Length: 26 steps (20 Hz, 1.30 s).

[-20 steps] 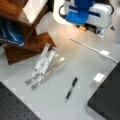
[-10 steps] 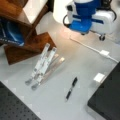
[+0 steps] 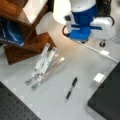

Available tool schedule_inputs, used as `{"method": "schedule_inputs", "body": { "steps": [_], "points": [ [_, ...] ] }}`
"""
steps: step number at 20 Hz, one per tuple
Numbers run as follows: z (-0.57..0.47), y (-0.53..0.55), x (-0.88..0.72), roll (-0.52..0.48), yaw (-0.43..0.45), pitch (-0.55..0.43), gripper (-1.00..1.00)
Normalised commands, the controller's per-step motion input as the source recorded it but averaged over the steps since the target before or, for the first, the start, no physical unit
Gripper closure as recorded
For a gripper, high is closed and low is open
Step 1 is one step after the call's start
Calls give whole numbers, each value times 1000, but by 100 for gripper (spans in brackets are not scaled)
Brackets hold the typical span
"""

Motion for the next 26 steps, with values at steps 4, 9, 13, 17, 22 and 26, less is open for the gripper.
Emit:
{"method": "schedule_inputs", "body": {
  "steps": [4,9,13,17,22,26],
  "points": [
    [-32,47,381,271,52,78,-100],
    [-31,9,391,308,123,79,-100],
    [-60,-70,344,345,86,99,-100],
    [-128,-101,333,401,42,99,-100],
    [-138,-52,335,375,47,79,-100],
    [-164,-4,337,274,60,59,-100]
  ]
}}
